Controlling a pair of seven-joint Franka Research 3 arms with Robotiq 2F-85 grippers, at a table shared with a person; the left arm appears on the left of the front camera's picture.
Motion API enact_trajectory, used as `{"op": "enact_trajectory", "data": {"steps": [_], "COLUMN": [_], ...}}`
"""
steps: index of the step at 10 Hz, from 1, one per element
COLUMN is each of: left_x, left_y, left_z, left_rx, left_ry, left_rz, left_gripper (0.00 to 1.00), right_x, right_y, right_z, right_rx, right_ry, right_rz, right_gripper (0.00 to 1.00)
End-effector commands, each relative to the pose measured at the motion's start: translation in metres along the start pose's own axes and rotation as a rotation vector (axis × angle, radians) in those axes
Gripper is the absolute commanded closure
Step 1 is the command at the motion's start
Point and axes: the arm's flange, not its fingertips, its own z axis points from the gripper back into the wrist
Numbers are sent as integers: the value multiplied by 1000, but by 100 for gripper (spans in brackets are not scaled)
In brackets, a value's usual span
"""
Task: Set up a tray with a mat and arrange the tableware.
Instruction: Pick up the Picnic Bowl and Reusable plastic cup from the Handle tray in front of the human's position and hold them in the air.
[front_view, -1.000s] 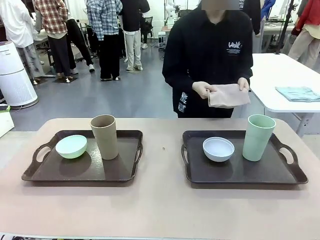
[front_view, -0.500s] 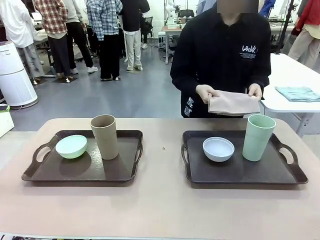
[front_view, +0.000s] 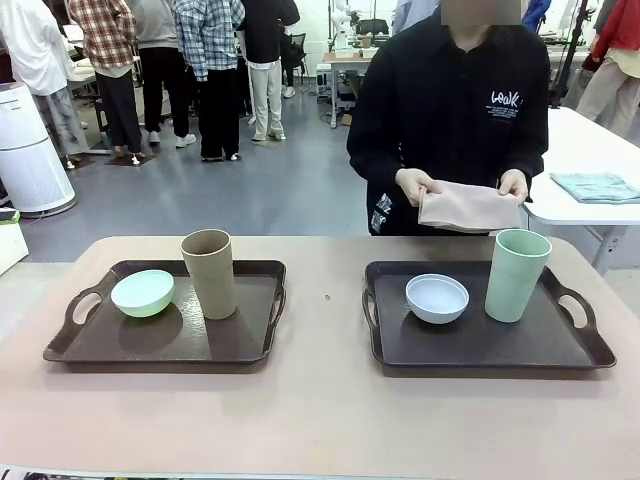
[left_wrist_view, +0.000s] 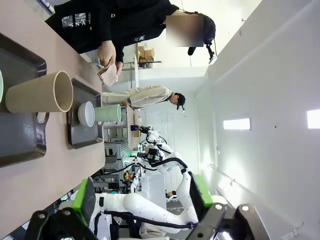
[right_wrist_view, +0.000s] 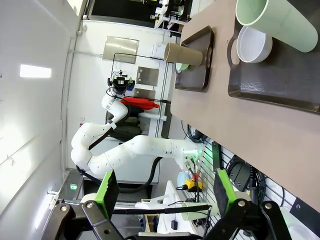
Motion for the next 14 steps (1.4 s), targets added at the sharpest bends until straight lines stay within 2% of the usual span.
{"op": "enact_trajectory", "data": {"steps": [1, 13, 14], "left_x": [0, 1, -16], "left_y": [2, -1, -44], "left_z": [-2, -1, -13], "left_rx": [-30, -6, 157], "left_ry": [-10, -3, 64], "left_rz": [-22, -1, -235], "left_gripper": [0, 0, 0], "right_x": [0, 0, 11], "right_y": [-1, 0, 19], "right_z": [-3, 0, 10], "right_rx": [24, 1, 51], "right_ry": [-9, 2, 29], "right_rz": [20, 1, 160], "right_gripper": [0, 0, 0]}}
